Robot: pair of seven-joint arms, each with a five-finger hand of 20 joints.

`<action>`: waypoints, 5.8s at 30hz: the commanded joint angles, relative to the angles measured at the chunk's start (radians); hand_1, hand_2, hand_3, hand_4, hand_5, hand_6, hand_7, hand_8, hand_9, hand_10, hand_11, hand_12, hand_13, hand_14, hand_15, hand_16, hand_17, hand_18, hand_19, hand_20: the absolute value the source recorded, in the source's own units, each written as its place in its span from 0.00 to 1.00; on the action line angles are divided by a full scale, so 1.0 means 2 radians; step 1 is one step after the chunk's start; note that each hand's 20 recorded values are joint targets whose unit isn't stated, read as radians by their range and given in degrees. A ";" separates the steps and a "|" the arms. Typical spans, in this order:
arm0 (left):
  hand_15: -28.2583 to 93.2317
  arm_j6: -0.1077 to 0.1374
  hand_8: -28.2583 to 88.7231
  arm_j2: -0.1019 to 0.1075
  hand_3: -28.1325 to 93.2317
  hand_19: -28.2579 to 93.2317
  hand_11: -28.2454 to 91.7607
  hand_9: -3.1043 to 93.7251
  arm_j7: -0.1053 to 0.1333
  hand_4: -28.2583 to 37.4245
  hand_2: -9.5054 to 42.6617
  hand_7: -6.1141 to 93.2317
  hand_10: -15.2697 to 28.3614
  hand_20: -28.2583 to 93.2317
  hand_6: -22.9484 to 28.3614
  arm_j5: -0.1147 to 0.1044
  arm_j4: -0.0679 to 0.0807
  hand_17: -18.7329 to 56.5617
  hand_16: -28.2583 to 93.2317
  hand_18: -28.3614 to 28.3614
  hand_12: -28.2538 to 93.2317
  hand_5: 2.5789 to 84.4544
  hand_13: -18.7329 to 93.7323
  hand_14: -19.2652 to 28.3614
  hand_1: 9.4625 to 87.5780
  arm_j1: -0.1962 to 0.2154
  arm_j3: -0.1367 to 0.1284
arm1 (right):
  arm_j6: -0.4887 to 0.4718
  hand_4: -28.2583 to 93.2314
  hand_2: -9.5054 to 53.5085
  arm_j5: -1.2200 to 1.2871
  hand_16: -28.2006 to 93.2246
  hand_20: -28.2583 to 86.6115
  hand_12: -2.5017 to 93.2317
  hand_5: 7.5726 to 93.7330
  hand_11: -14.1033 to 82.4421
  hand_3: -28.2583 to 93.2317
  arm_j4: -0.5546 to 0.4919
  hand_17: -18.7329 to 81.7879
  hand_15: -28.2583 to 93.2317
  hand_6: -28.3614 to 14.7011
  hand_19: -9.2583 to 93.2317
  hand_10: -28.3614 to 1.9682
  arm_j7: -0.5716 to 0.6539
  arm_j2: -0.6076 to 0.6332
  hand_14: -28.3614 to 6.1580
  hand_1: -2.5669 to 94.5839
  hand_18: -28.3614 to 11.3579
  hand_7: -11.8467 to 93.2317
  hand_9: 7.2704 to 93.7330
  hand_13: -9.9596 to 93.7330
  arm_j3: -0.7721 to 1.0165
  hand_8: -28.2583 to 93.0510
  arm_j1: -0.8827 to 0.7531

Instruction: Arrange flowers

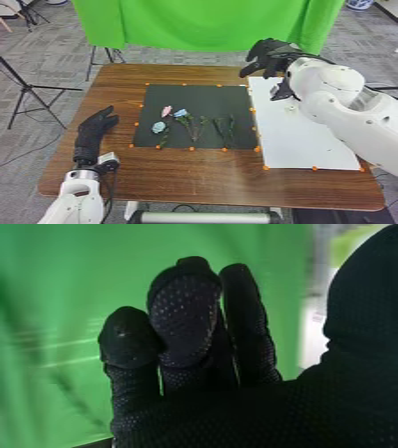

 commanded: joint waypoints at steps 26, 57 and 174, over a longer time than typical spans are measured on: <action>0.41 -0.007 0.17 -0.009 0.82 0.29 0.40 0.55 -0.007 0.00 0.00 0.21 0.65 0.35 0.46 0.007 -0.001 0.29 0.22 0.74 0.31 0.55 0.50 0.76 0.16 0.006 0.008 | -0.013 0.11 0.00 -0.050 0.45 0.70 0.22 0.56 0.28 0.80 0.068 0.73 0.75 0.67 1.00 0.48 0.051 0.044 0.63 0.31 0.28 0.27 0.65 0.89 0.044 0.16 -0.119; 0.41 -0.007 0.16 -0.002 0.82 0.29 0.40 0.56 -0.013 0.00 0.00 0.21 0.65 0.35 0.46 0.005 -0.005 0.29 0.22 0.74 0.31 0.56 0.50 0.76 0.16 0.016 0.003 | 0.235 0.05 0.00 -0.055 0.47 0.73 0.36 0.83 0.28 0.76 0.024 0.84 0.73 0.68 1.00 0.64 0.019 -0.019 0.77 0.62 0.38 0.35 0.96 0.99 -0.040 0.27 -0.054; 0.41 -0.014 0.16 -0.020 0.82 0.31 0.41 0.55 -0.018 0.00 0.00 0.22 0.65 0.34 0.45 0.014 -0.013 0.28 0.22 0.80 0.31 0.55 0.50 0.76 0.17 0.045 -0.003 | 0.096 0.11 0.00 -0.063 0.46 0.72 0.20 0.57 0.25 0.78 0.071 0.80 0.73 0.62 1.00 0.42 0.102 0.019 0.71 0.29 0.33 0.23 0.67 0.96 0.161 0.17 -0.263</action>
